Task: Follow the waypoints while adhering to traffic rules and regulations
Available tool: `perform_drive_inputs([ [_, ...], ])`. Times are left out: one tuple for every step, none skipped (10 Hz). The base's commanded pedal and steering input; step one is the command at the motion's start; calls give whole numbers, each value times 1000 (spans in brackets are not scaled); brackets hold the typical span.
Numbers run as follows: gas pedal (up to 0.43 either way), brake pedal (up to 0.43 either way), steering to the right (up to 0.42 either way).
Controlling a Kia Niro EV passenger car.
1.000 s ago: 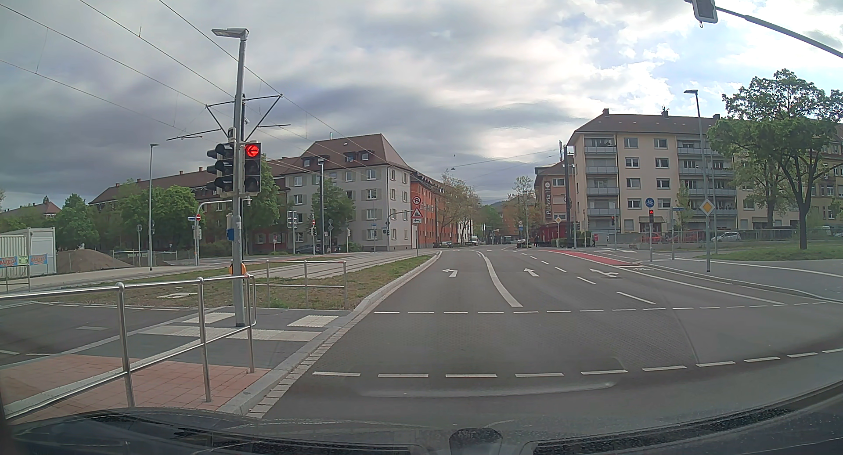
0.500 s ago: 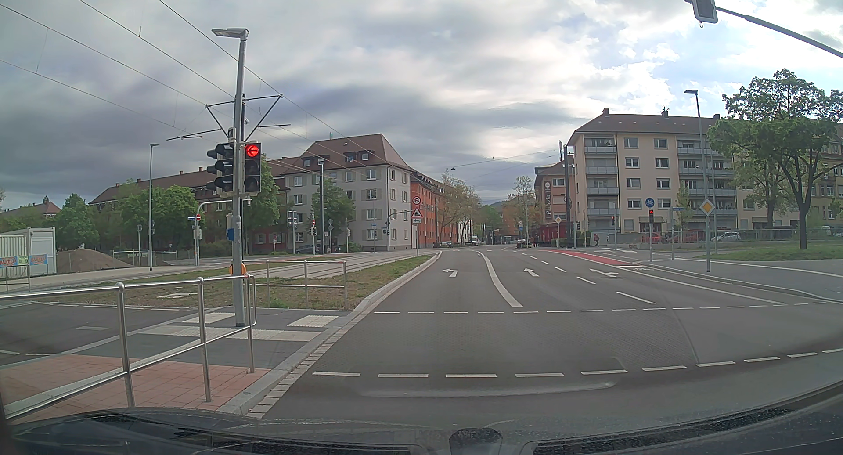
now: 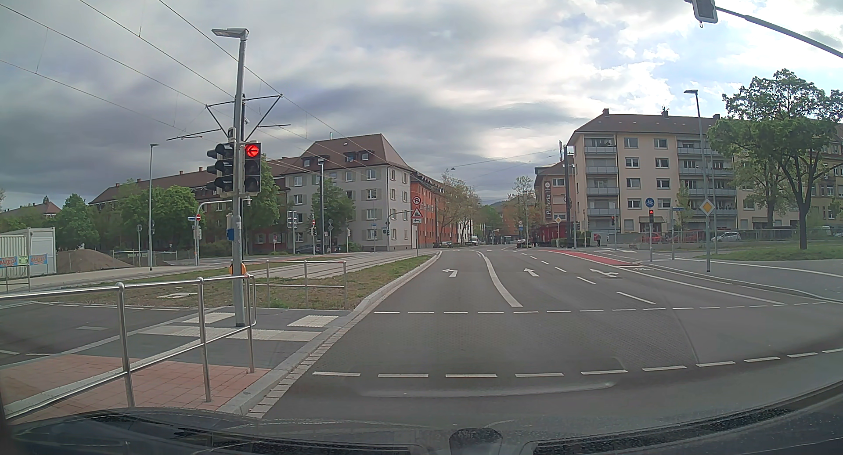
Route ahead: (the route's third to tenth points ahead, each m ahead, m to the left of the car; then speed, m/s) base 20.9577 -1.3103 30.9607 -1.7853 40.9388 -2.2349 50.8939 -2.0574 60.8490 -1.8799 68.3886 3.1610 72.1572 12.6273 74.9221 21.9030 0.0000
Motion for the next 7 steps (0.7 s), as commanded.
perform_drive_inputs([
  [0,250,10],
  [0,250,11],
  [0,250,11],
  [0,250,11],
  [0,250,11],
  [0,250,11],
  [0,250,11],
])
